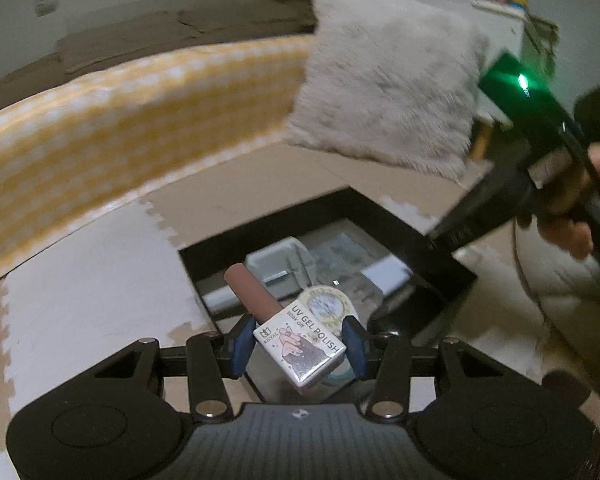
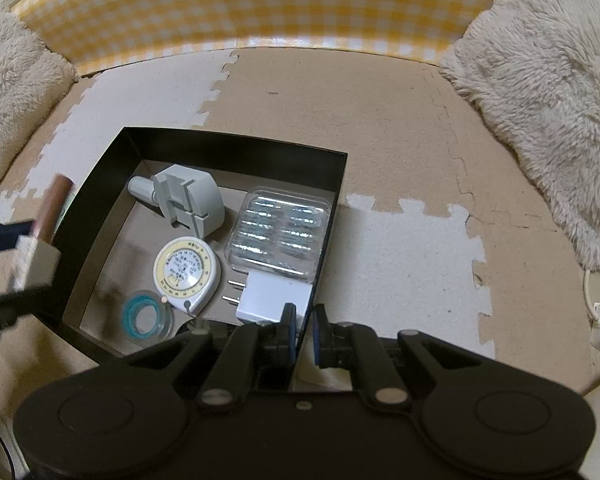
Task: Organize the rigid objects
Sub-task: 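Carry the gel polish box with the left tool into the box and release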
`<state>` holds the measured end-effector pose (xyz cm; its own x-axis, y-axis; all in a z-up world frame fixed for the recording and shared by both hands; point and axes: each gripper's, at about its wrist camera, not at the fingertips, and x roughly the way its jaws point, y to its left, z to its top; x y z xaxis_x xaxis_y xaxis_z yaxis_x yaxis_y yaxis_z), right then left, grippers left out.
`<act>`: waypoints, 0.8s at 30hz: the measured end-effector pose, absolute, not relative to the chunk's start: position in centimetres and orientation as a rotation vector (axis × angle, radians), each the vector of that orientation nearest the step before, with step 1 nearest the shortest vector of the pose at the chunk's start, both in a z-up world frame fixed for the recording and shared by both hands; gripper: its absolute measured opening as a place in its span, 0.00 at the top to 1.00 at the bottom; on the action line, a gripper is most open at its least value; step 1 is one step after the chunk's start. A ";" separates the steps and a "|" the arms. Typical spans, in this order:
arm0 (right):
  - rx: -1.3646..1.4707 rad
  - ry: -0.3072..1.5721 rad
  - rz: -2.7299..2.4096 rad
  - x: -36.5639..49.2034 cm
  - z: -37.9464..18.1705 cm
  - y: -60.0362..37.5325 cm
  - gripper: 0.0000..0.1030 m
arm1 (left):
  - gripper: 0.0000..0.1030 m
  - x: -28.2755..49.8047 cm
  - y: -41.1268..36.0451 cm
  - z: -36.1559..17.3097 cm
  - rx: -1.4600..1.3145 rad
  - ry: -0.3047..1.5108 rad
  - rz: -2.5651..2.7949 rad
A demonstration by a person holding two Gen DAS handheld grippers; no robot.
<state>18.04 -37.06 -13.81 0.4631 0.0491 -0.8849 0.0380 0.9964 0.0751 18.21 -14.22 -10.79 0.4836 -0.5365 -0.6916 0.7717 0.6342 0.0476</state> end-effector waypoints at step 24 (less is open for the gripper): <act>0.081 1.102 0.011 18.0 -14.0 -37.0 0.91 | 0.43 19.3 -14.0 -11.0 0.386 0.775 -0.835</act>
<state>18.04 -36.97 -14.01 0.4519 0.0491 -0.8907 0.0311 0.9970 0.0707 19.33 -14.01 -11.05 0.4254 -0.5152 -0.7440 0.7801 0.6255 0.0129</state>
